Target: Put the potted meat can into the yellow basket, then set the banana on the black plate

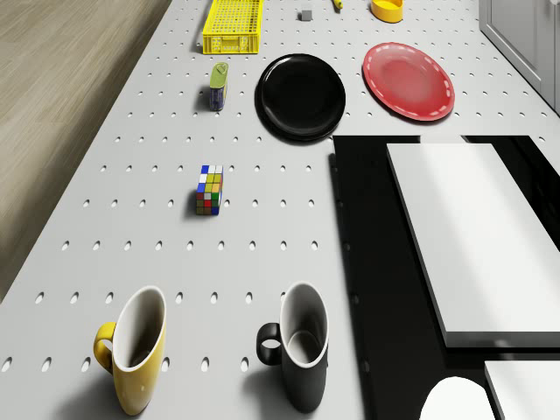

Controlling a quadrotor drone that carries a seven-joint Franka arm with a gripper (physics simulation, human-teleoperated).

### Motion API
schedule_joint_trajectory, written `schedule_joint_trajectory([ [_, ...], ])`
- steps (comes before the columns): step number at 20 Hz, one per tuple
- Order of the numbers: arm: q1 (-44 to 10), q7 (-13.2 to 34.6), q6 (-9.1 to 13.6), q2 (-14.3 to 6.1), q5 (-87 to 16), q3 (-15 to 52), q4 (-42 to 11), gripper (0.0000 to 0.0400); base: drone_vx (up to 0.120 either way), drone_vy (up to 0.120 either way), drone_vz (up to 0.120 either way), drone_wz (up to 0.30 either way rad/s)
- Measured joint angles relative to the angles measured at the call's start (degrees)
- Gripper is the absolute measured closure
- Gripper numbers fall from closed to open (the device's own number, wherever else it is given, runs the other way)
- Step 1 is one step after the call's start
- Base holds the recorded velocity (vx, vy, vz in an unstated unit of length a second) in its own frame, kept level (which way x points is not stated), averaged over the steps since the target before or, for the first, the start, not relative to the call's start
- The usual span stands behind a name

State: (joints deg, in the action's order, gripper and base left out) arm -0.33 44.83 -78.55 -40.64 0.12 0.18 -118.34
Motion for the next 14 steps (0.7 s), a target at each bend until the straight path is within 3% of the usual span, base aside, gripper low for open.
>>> schedule_joint_trajectory([
  [14, -0.12, -0.05, 0.38, 0.3, 0.02, 0.08, 1.29, 0.0, 0.12, 0.12, 0.0, 0.0],
])
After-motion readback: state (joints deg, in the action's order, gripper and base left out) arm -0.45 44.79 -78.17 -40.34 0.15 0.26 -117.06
